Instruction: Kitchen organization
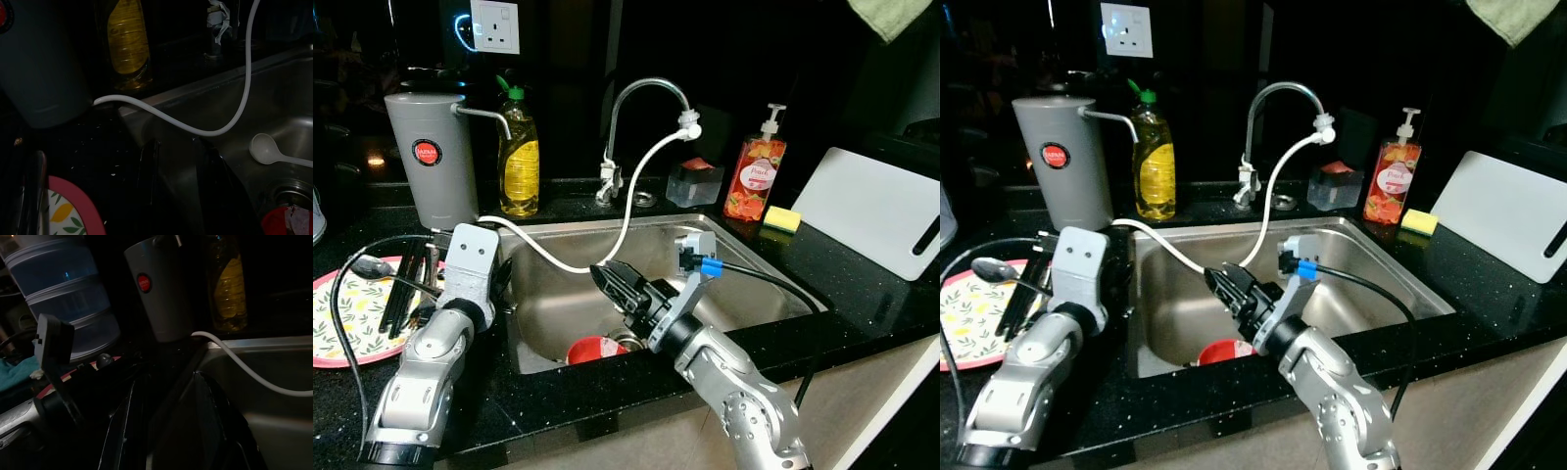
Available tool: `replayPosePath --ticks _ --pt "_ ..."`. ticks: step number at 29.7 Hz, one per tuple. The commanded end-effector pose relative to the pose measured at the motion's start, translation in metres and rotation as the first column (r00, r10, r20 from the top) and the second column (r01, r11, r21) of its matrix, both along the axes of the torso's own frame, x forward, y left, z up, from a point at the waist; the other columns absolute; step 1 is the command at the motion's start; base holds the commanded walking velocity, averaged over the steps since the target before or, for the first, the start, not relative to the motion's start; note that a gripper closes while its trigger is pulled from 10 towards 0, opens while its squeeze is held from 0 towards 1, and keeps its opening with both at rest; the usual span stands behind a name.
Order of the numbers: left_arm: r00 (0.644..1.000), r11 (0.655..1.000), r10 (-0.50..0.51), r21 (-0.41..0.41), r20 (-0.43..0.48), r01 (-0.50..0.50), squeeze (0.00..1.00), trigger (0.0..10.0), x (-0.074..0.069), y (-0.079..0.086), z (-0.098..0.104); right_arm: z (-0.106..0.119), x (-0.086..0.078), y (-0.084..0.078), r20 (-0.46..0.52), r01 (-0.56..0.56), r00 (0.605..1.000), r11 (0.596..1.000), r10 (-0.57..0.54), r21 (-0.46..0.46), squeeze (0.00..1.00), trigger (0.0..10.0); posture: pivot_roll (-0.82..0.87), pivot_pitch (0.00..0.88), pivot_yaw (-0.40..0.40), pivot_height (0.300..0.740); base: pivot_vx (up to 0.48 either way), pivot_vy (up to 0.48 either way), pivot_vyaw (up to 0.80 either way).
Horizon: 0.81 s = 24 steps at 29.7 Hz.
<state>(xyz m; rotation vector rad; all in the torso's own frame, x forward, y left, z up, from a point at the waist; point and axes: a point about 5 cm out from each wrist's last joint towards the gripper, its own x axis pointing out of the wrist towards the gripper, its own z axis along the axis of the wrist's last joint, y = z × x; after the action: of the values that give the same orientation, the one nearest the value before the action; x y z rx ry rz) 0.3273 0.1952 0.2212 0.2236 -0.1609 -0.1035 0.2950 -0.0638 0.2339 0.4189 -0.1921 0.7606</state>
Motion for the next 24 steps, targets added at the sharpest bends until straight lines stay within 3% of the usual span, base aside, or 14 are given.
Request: replayPosePath --ticks 1,24 --pt "1.0 1.0 -0.007 0.013 -0.016 0.007 0.0 10.0 -0.0002 -0.0002 -0.0033 -0.0026 0.0023 -0.0054 -0.013 0.032 0.999 0.999 -0.032 0.008 0.0 10.0 -0.01 0.0 -0.083 0.74 0.0 0.0 0.0" --pt "1.0 1.0 0.003 0.007 -0.007 -0.003 0.0 10.0 0.003 0.0011 -0.0023 0.0 0.0073 -0.0056 -0.025 0.061 0.998 0.998 -0.06 0.029 0.0 10.0 0.0 0.0 -0.092 0.74 0.0 0.0 0.0"
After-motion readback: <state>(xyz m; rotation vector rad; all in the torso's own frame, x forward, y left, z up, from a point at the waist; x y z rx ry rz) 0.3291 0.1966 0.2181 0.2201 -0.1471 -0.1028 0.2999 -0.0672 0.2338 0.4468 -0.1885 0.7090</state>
